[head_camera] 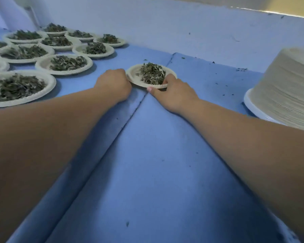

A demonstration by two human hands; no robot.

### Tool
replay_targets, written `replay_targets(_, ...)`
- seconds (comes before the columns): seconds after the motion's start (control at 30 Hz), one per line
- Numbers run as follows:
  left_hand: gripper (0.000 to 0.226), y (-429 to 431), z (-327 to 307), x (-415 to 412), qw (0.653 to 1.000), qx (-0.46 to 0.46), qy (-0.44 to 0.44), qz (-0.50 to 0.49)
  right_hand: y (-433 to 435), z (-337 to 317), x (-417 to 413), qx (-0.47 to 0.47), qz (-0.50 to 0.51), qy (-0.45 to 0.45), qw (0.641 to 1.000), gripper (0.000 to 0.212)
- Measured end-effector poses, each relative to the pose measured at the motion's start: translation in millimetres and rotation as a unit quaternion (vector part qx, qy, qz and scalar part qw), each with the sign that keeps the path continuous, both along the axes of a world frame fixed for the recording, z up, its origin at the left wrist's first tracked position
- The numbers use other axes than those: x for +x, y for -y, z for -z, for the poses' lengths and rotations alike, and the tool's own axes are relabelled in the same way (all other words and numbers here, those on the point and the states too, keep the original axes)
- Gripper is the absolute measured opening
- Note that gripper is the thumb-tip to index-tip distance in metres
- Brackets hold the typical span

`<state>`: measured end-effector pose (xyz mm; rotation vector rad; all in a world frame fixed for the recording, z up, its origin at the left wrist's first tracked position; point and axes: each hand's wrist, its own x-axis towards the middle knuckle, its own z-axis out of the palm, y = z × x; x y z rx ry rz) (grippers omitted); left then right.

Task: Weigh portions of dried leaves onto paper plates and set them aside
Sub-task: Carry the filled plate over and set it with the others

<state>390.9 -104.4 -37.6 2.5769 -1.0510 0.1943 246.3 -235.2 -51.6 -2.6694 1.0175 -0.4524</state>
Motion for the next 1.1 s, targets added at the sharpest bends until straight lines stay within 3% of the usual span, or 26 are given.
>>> replay_targets(0.07, 0.011, 10.3, -4.4, 15.6, 0.998, 0.030, 0.060, -0.005, 15.0, -0.2, 27.3, -0.005, 0.011, -0.013, 1.000, 0.081)
replay_targets(0.17, 0.013, 24.0, -0.6, 29.9, 0.992, 0.007, 0.127, 0.006, 38.5, 1.3, 66.2, -0.004, 0.009, -0.019, 1.000, 0.081)
replay_targets(0.37, 0.023, 37.5, 12.6, 46.3, 0.995, -0.015, 0.034, 0.098, 78.5, -1.3, 137.1, -0.003, 0.010, -0.026, 1.000, 0.083)
replay_targets(0.53, 0.033, 44.3, 20.0, 50.6, 0.992, 0.037, 0.023, 0.122, 107.0, 0.6, 183.3, -0.005, 0.014, -0.016, 1.000, 0.090)
replay_targets(0.87, 0.047, 49.4, 23.5, 48.4, 0.991, 0.063, 0.017, 0.120, 136.2, -1.1, 229.7, 0.037, 0.040, 0.033, 0.998, 0.079)
replay_targets(0.97, 0.047, 49.1, 22.5, 47.0, 0.991, 0.060, 0.014, 0.120, 135.2, -1.0, 224.9, -0.008, 0.045, 0.061, 0.997, 0.067)
replay_targets(1.1, 0.047, 48.1, 21.3, 45.3, 0.991, 0.056, 0.009, 0.118, 120.6, -5.0, 218.9, -0.172, 0.005, 0.057, 0.983, 0.035)
